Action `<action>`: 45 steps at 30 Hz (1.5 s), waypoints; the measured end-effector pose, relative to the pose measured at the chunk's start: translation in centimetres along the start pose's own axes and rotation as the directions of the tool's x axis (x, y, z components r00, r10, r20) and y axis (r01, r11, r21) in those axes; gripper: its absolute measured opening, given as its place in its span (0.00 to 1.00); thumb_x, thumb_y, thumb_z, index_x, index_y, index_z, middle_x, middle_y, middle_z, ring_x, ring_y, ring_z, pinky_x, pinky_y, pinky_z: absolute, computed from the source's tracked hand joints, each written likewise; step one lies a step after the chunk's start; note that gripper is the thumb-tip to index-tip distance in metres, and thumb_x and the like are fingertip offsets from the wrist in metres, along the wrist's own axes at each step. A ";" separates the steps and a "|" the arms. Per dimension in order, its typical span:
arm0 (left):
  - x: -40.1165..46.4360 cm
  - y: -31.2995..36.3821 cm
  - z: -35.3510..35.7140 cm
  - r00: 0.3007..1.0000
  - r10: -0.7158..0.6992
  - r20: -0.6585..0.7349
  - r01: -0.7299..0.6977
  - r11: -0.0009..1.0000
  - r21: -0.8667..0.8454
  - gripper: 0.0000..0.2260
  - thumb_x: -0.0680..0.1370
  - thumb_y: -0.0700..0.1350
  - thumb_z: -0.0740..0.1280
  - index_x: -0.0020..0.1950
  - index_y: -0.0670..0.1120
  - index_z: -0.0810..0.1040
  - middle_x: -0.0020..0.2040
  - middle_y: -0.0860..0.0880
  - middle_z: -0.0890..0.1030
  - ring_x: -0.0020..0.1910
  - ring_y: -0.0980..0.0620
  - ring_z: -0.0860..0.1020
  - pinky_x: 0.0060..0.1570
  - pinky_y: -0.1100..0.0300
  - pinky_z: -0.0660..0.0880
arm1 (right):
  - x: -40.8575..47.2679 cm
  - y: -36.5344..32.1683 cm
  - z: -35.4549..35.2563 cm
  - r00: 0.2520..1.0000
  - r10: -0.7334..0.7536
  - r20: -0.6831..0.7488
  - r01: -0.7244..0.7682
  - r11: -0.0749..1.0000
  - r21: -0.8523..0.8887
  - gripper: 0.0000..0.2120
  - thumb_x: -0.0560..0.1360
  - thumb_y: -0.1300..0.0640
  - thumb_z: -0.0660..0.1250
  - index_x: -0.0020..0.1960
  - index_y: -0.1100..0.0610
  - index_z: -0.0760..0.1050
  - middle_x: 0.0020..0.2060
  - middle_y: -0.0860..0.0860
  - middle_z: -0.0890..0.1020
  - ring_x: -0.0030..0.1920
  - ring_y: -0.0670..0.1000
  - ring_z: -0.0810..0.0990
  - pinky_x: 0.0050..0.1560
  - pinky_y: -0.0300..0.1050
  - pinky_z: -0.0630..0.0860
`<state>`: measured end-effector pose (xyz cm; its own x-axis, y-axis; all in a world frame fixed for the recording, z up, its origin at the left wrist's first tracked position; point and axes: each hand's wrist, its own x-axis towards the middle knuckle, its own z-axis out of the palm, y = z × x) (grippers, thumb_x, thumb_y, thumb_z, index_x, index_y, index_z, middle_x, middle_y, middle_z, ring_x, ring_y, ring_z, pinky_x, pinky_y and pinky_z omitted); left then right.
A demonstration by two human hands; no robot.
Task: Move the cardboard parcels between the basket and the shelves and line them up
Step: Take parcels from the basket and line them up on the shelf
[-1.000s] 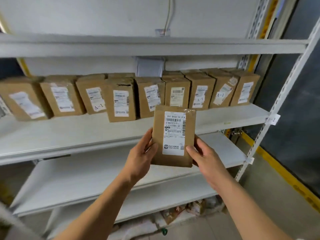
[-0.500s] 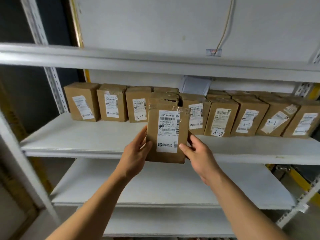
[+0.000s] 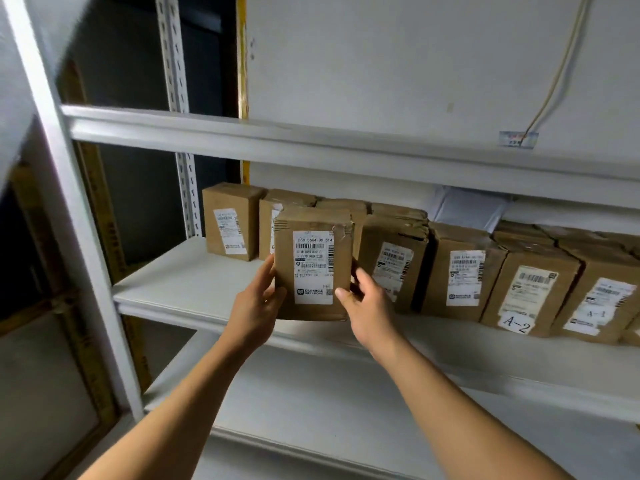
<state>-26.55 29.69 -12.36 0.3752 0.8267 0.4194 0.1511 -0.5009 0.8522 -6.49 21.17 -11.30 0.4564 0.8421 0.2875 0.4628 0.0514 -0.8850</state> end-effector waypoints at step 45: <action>13.1 -9.7 1.0 0.974 0.023 0.227 -0.016 0.999 -0.033 0.30 0.84 0.46 0.67 0.83 0.60 0.60 0.73 0.62 0.72 0.70 0.52 0.77 0.62 0.64 0.75 | 9.4 5.4 8.4 0.924 0.229 -0.306 -0.230 0.973 0.034 0.28 0.87 0.52 0.61 0.84 0.49 0.57 0.78 0.46 0.70 0.76 0.49 0.70 0.73 0.45 0.68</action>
<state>-22.23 45.09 -15.42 0.5762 0.7351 0.3573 0.1150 -0.5057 0.8550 -6.07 33.84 -16.46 0.7606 0.6253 0.1749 0.3194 -0.1257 -0.9393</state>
